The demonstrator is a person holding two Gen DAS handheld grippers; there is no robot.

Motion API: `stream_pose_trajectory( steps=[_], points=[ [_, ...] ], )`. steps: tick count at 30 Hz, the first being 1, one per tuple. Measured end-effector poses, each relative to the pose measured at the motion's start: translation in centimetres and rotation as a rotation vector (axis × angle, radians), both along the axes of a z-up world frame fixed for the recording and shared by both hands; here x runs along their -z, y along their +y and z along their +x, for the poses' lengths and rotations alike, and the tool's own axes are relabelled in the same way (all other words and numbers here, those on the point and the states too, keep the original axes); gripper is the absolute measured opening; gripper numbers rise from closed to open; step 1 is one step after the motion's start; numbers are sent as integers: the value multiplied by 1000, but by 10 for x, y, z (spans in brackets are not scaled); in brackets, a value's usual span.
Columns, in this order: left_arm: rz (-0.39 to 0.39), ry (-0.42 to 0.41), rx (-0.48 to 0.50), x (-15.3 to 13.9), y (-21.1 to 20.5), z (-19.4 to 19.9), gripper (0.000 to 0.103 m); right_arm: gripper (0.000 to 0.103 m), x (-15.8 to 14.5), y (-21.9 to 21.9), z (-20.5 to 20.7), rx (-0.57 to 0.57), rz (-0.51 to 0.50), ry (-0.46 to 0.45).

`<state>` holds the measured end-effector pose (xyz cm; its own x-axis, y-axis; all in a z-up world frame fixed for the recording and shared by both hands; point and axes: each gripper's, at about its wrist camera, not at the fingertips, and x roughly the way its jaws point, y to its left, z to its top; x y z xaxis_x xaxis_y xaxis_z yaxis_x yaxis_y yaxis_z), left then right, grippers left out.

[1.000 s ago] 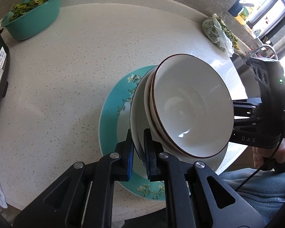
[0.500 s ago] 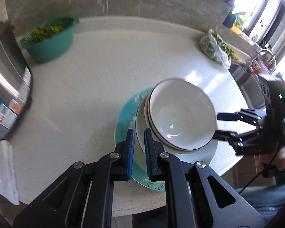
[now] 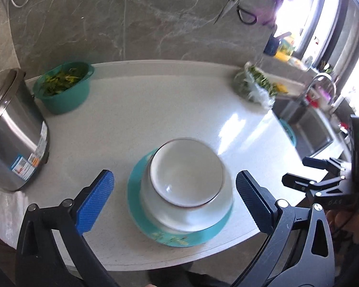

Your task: Organize plates and bowls

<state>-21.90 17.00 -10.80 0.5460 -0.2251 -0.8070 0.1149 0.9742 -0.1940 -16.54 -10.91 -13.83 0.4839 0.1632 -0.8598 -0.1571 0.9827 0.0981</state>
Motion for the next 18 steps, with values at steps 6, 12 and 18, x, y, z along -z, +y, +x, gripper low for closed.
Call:
stream_pose_trajectory(
  steps=[6,12,18],
  points=[
    [-35,37,-22,-23,9,39,103,103,-24,-7,6,135,-24,-7],
    [-120,80,46,-23,19,75,103,103,-39,16,18,211,-30,2],
    [-87,110,130,-13,20,98,103,103,-51,31,24,287,-46,-5]
  ],
)
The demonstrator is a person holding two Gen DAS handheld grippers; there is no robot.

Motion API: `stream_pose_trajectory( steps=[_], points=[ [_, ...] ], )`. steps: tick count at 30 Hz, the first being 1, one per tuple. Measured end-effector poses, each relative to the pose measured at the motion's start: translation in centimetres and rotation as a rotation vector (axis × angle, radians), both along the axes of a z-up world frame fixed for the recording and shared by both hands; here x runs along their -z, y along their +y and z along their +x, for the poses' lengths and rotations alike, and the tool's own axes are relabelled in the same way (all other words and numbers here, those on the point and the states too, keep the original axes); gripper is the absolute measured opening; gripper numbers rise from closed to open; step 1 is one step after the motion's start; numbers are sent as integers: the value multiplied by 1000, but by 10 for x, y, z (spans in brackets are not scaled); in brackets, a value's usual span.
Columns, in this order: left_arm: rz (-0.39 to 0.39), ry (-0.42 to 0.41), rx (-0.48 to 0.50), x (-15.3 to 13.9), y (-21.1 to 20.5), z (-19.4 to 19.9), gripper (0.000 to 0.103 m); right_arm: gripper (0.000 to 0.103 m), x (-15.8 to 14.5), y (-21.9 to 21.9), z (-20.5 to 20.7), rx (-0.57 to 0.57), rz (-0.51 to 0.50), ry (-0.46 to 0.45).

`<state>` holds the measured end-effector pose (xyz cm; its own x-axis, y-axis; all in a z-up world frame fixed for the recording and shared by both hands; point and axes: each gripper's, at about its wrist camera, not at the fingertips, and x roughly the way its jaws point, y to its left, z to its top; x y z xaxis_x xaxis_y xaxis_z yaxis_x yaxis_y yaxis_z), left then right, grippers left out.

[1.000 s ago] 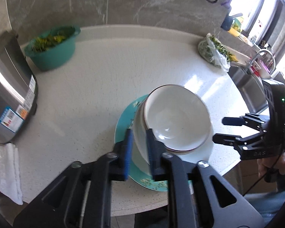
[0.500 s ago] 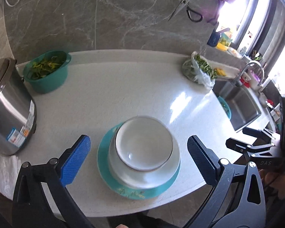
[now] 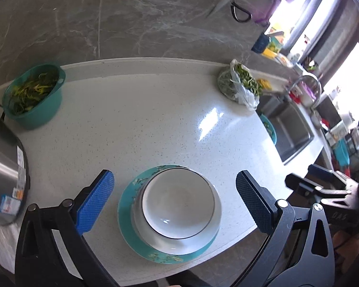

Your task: Organize plates and bowls

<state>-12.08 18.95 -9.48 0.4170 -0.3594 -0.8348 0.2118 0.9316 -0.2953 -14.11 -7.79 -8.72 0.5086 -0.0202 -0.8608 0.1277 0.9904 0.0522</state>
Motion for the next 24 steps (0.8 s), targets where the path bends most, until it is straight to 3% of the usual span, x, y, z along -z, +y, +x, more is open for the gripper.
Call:
stream_pose_trajectory(
  steps=[4,9,13,24],
  points=[
    [91,13,4,8,-2,5,103,103,-3,11,4,26,-19,15],
    [102,52,-37,13,14,11,103,103,-6,26,8,33,-43,31],
    [188,16,-65,5,21,2,103,103,-8,36,9,27,-65,35],
    [187,19,-70,-12,33,-15,103,103,-9,67,5,-16,-75,56]
  ],
)
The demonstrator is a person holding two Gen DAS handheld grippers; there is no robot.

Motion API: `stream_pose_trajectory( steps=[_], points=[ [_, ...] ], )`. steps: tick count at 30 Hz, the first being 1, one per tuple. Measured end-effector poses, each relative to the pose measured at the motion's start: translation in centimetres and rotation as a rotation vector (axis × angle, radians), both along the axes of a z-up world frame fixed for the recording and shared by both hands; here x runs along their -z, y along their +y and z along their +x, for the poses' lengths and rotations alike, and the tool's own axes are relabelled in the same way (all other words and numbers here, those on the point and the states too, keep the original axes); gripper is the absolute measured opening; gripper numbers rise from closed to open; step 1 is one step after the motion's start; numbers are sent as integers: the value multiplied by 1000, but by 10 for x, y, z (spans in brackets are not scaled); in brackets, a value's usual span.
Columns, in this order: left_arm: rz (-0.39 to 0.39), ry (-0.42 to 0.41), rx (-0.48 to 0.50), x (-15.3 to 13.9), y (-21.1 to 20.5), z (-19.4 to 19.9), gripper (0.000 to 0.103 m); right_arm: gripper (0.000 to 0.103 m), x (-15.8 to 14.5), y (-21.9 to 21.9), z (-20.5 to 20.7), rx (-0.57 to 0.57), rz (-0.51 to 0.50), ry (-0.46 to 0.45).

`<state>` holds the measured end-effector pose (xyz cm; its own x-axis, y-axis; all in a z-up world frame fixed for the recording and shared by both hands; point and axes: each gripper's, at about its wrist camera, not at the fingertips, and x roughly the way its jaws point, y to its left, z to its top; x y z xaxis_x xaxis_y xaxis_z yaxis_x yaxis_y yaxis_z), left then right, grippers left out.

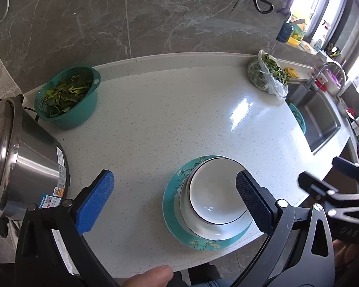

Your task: Organize plates and bowls

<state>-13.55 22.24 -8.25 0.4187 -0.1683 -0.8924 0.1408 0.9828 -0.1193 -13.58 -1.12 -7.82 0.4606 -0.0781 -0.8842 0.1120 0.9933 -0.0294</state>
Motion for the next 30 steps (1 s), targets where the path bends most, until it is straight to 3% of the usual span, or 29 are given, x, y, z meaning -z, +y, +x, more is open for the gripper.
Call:
stream_pose_trajectory(
  steps=[6,12,30],
  points=[
    [7,11,27,-1,-4,-5,103,103,1,2,-4,6,10,12],
    [96,24,49,-5,-19,-5,103,103,-1,-1,-5,11,18,19],
    [63,19,112,-26,-56,-12,103,103,-14,-39,-18,96,3,5]
  ],
)
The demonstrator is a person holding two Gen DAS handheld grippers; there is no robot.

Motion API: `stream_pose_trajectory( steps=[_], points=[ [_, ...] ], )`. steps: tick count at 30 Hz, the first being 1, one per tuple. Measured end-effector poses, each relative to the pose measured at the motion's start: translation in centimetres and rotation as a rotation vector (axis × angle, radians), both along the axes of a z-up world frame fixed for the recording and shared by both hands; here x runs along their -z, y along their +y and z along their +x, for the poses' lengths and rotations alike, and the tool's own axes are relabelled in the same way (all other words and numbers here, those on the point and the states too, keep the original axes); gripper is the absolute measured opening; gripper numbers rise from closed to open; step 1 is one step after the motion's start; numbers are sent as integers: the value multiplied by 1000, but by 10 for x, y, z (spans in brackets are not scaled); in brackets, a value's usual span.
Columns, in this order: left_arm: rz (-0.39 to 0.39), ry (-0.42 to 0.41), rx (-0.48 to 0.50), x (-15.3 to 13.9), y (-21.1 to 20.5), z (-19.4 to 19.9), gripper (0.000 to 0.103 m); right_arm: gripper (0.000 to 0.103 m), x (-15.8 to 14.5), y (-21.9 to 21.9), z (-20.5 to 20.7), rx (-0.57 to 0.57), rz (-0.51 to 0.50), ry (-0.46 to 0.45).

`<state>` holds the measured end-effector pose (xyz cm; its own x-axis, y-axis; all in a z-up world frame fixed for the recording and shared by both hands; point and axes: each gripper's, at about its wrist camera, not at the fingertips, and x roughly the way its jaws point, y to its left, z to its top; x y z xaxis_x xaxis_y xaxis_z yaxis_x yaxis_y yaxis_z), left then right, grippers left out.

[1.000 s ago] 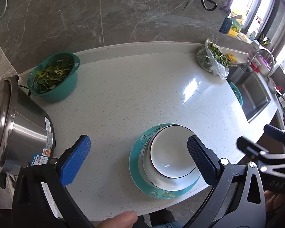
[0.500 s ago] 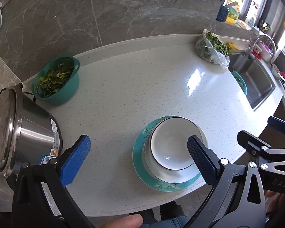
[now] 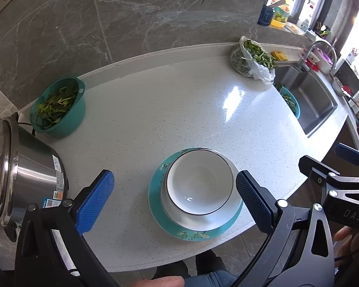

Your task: Organize plates and bowls

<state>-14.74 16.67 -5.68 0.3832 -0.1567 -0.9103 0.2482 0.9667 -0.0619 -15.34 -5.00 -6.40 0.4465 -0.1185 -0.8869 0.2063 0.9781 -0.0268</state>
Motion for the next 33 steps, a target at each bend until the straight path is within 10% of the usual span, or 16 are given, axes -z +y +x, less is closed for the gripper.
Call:
stream_pose_trajectory(
  steps=[33],
  points=[
    [-3,-13,8,-2,-3,0,103,103,-2,-6,-8,30,-6,-11]
  ],
)
